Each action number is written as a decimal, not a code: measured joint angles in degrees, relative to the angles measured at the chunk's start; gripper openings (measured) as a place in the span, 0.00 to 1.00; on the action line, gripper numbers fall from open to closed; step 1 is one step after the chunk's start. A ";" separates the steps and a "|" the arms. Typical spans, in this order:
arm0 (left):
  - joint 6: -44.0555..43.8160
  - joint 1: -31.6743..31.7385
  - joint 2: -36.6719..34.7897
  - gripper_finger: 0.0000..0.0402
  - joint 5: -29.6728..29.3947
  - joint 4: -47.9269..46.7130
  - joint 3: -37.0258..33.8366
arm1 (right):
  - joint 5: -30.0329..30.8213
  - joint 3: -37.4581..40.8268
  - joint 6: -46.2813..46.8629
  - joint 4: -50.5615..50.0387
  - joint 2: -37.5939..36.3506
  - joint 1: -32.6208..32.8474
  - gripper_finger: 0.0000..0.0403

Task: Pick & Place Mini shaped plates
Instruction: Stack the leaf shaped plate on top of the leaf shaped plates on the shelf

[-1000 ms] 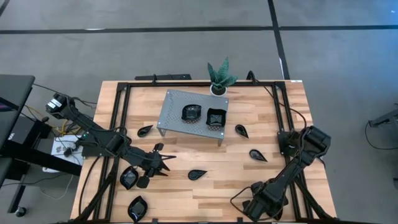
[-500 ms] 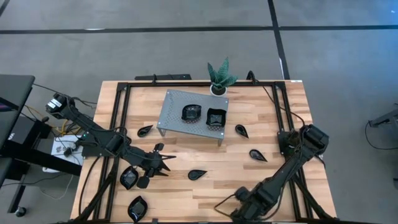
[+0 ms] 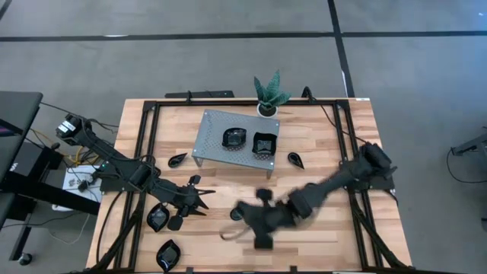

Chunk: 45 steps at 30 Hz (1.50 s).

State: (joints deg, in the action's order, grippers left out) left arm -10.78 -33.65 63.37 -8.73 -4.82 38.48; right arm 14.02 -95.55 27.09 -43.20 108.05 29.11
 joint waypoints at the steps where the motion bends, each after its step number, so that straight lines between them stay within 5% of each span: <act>1: -0.02 0.00 0.00 0.25 0.00 0.02 0.00 | -0.79 -1.22 -4.82 -0.76 0.00 -1.83 0.00; 9: -0.60 0.00 0.00 0.25 0.00 0.14 0.00 | 4.60 -14.75 -32.43 -15.01 -0.02 -14.45 0.00; 15: -0.62 0.00 0.00 0.25 -0.02 0.41 0.00 | 6.16 -15.78 -50.82 -14.83 -0.08 -22.58 0.00; 23: -0.62 -0.02 0.00 0.25 -0.07 1.23 0.00 | 3.28 -15.76 -54.88 -16.17 0.02 -29.97 0.00; 45: -0.64 0.00 0.00 0.25 -0.26 2.05 0.00 | 3.17 -7.52 -55.51 -9.35 0.06 -30.41 0.00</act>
State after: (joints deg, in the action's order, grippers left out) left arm -11.42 -33.65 63.37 -8.99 -2.77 38.48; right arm 17.20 -103.07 -28.42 -52.55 108.11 -1.30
